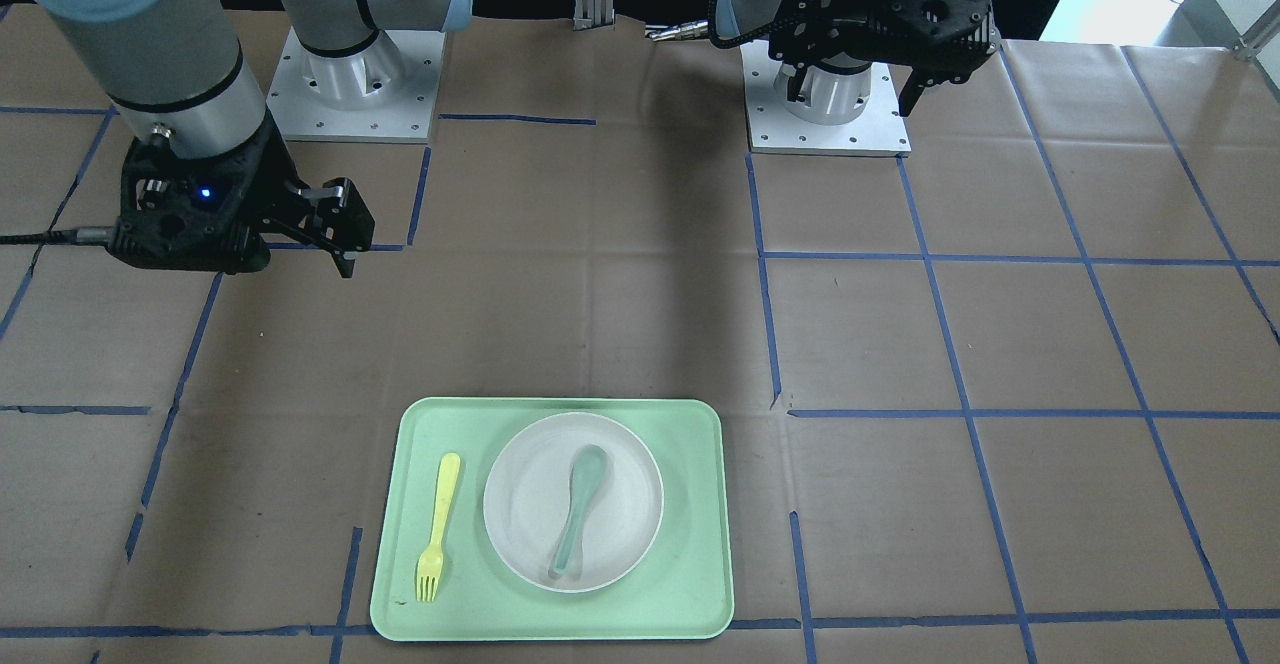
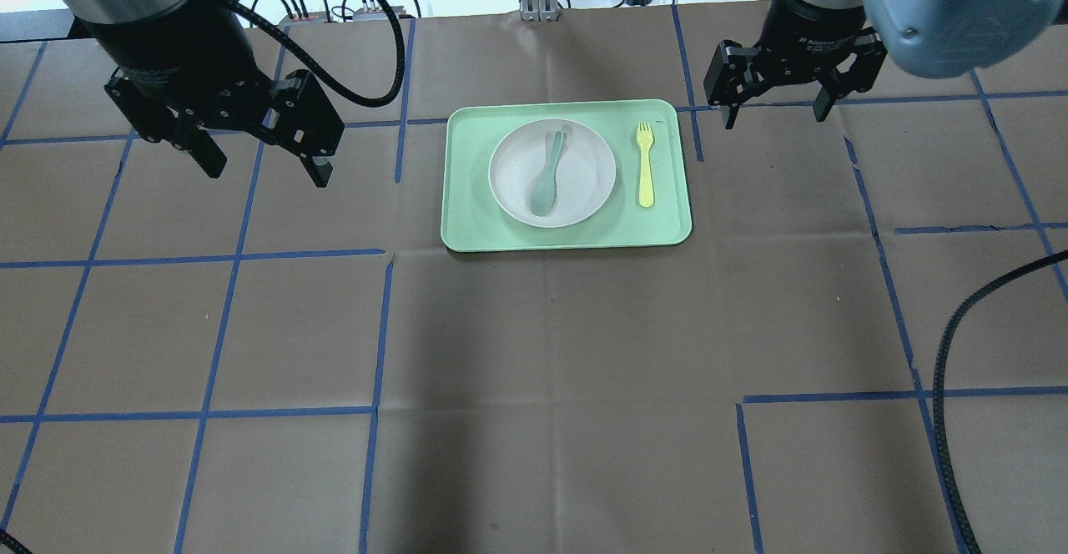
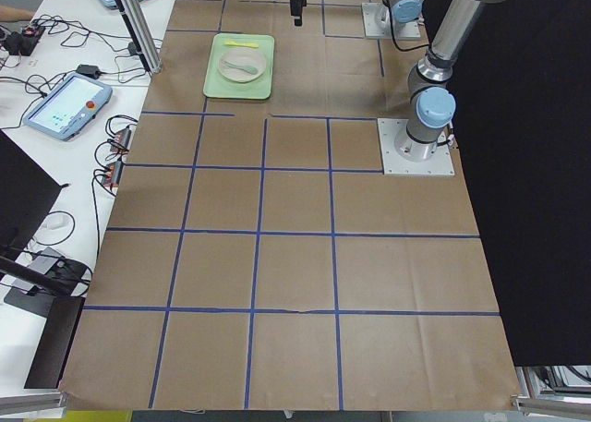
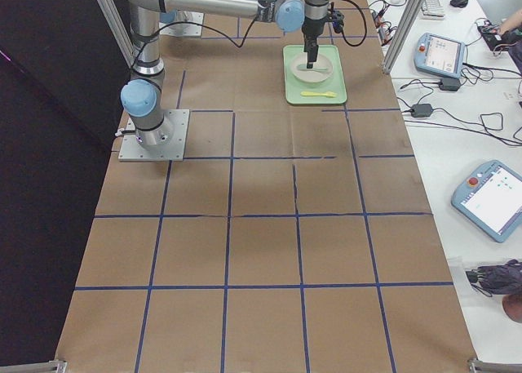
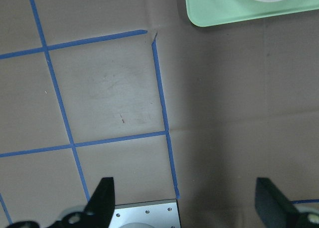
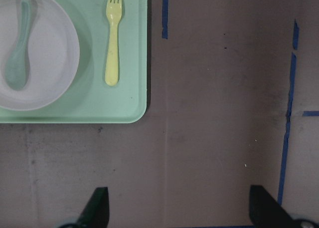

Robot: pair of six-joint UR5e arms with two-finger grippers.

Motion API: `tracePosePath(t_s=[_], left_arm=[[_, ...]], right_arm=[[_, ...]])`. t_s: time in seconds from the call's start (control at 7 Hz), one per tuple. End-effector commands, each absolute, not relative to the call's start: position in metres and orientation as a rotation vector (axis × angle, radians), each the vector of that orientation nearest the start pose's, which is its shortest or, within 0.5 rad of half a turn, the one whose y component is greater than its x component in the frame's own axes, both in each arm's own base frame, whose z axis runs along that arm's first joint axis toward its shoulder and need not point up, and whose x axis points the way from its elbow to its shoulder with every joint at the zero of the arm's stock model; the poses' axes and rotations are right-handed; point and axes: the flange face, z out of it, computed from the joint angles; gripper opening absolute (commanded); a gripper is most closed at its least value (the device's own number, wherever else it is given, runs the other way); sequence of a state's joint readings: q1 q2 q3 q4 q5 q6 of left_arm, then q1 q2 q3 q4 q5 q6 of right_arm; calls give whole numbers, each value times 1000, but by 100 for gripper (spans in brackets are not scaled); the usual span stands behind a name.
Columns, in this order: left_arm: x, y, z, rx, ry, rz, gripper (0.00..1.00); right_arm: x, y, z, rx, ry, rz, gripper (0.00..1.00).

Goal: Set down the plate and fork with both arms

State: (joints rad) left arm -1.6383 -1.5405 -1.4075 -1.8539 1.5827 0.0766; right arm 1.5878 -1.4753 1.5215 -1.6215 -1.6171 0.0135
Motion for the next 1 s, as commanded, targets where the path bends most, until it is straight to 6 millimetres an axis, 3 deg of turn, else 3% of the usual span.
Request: tracePosePath(t_s=[0.0, 0.86], left_arm=[[-163, -454, 554, 226, 3116, 130, 100], [-163, -453, 555, 226, 3116, 125, 100]], right_arm=[[137, -505, 476, 7, 3183, 13, 100], [138, -501, 477, 7, 3182, 6, 100]])
